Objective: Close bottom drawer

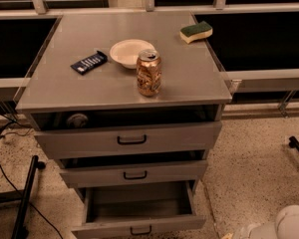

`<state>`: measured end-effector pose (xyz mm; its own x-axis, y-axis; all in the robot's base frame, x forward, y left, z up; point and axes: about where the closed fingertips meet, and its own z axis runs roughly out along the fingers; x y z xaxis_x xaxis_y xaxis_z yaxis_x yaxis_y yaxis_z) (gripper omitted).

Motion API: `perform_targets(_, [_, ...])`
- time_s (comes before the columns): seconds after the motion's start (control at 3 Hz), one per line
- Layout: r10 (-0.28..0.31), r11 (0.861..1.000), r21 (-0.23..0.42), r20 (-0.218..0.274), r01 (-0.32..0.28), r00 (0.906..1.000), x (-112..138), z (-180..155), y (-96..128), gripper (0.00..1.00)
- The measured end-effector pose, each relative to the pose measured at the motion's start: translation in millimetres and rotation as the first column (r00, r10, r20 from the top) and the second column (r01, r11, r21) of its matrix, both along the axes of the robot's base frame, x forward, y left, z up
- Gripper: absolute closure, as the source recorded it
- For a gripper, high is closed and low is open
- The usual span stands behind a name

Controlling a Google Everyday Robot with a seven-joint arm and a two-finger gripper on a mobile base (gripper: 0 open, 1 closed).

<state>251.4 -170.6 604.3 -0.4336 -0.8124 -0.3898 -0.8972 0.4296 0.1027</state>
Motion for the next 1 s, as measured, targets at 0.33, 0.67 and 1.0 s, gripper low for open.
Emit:
perform_targets(0.33, [0.005, 0.999, -0.033, 0.057, -0.003, 0.9984, 6, -14, -2, 1.00])
perform_targets(0.67, [0.070, 0.995, -0.086, 0.132, -0.059, 0.9888, 13, -50, -2, 1.00])
perform_targets(1.0, [0.110, 0.989, -0.120, 0.248, -0.082, 0.9625, 58, -91, -10, 1.00])
